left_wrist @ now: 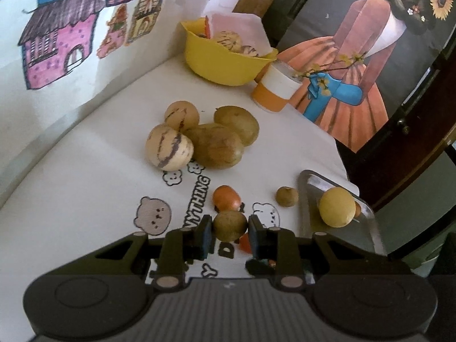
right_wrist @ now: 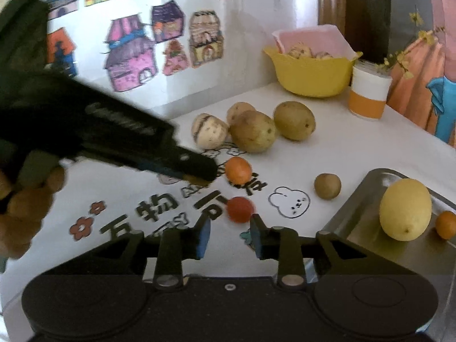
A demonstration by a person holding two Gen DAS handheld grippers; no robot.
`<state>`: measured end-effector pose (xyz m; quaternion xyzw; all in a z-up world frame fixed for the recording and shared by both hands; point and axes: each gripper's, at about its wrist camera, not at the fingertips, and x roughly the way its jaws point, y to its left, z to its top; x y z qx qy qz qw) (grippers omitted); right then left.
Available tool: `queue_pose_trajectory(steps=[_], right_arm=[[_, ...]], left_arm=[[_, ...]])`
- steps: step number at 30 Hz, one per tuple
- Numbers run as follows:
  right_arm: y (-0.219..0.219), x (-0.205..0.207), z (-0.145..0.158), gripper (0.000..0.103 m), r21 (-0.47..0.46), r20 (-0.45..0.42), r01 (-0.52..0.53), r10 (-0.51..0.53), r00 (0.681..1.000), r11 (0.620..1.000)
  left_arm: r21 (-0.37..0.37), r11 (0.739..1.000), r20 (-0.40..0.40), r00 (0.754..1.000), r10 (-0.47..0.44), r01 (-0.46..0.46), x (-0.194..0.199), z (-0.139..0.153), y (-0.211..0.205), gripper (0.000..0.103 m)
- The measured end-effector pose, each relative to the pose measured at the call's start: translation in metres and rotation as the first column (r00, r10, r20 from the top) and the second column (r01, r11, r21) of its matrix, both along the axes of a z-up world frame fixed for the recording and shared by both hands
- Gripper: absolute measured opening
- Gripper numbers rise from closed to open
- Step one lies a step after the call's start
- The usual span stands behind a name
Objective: Organize fruits
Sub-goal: 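Grasp a small brown round fruit with the left tool while the right tool grasps a small red fruit, then carry both small fruits onto the metal tray and open both tools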
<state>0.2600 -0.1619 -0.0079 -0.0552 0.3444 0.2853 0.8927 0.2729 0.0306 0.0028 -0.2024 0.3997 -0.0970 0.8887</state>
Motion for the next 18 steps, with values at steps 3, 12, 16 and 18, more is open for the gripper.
queue_pose_trajectory(steps=[3, 12, 16, 18], right_arm=[[0.005, 0.009, -0.002, 0.032, 0.004, -0.019, 0.001, -0.001, 1.0, 1.0], [0.011, 0.009, -0.004, 0.023, 0.005, -0.01, -0.019, 0.019, 1.0, 1.0], [-0.005, 0.004, 0.004, 0.023, 0.036, 0.005, 0.0, 0.0, 1.0, 0.999], [-0.02, -0.002, 0.01, 0.023, 0.052, 0.022, 0.015, -0.017, 1.0, 0.999]], left_arm=[[-0.005, 1.0, -0.009, 1.0, 0.01, -0.01, 0.001, -0.004, 0.004, 0.029], [-0.017, 1.0, -0.019, 1.0, 0.008, -0.008, 0.002, -0.01, 0.008, 0.029], [-0.014, 1.0, -0.009, 1.0, 0.0, 0.0, 0.001, -0.005, 0.003, 0.029], [-0.013, 1.0, 0.001, 1.0, -0.007, 0.007, 0.0, -0.001, -0.003, 0.029]])
